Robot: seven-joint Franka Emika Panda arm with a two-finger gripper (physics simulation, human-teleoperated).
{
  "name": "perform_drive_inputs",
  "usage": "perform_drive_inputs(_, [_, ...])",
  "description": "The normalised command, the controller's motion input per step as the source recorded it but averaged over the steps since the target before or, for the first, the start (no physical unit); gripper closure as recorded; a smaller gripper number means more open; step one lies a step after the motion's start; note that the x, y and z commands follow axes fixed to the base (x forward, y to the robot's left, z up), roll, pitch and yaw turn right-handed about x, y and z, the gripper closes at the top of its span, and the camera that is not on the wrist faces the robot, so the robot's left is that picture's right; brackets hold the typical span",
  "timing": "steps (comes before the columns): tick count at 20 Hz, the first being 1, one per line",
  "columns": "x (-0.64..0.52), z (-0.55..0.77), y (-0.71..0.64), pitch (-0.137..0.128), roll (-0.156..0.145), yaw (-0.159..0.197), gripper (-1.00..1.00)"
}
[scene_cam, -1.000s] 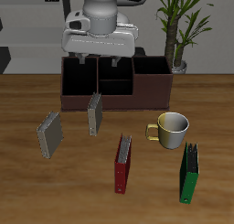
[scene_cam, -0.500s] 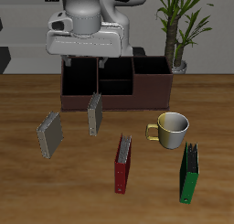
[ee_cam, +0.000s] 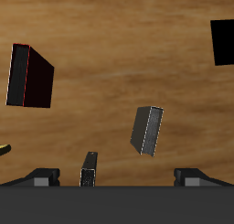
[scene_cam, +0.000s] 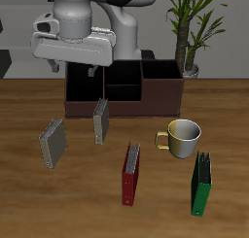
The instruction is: Place the right yellow book into the back desk caddy's back compartment
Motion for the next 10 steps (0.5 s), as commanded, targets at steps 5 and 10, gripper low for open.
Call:
perform_drive_inputs(5, [0.11, -0.2, -0.16, -0.021, -0.022, -0.018, -1.0])
perform_drive_inputs(10, [0.09, -0.36, -0.1, -0.028, 0.008, -0.059, -1.0])
